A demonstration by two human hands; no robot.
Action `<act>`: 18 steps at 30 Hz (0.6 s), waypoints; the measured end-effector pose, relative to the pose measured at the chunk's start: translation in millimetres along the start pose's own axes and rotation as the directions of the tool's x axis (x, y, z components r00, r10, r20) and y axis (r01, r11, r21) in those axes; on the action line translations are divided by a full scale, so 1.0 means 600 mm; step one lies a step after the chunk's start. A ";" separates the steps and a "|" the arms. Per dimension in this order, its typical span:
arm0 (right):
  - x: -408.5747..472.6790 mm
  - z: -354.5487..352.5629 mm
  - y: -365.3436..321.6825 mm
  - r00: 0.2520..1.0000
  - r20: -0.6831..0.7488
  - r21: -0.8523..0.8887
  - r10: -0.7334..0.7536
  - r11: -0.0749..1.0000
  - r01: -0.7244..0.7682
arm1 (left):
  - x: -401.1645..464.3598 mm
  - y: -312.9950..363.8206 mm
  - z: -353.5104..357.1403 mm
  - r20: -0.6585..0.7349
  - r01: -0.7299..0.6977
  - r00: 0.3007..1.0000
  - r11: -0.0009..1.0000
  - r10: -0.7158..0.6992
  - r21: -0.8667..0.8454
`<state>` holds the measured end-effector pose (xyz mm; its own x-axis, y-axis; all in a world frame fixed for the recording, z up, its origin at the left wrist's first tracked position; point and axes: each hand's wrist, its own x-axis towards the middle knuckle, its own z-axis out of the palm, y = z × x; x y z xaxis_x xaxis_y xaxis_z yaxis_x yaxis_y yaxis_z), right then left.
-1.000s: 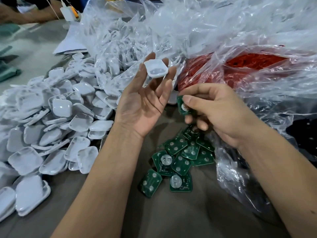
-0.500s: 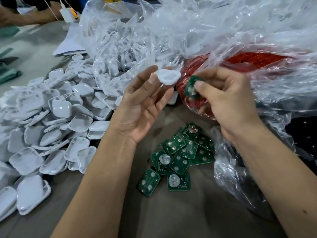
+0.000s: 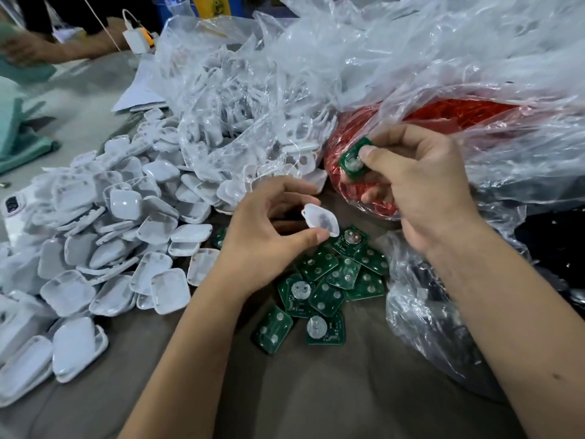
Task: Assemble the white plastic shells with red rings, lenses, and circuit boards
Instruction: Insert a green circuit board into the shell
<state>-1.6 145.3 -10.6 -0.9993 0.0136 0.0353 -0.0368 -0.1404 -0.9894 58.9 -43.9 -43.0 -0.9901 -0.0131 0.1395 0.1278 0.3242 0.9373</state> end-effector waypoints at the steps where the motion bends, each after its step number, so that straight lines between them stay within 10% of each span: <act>1: 0.000 0.001 0.001 1.000 0.027 -0.024 0.001 1.000 0.000 | 0.000 -0.001 -0.001 -0.017 -0.005 1.000 0.999 0.006 0.047; 9: -0.005 0.011 0.011 0.986 0.164 0.020 -0.030 0.999 0.027 | 0.007 -0.008 0.001 -0.239 -0.148 0.960 0.989 0.143 -0.002; 18: -0.014 0.015 0.009 0.958 0.277 0.119 0.081 0.986 -0.118 | 0.020 0.006 0.020 -0.097 -0.076 0.995 0.899 0.037 -0.432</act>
<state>6.7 135.2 -15.1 -0.9622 -0.2722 -0.0073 0.0803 -0.2583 -0.9627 47.0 -31.4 -41.5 -0.9743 -0.0930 0.2050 0.2151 -0.1158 0.9697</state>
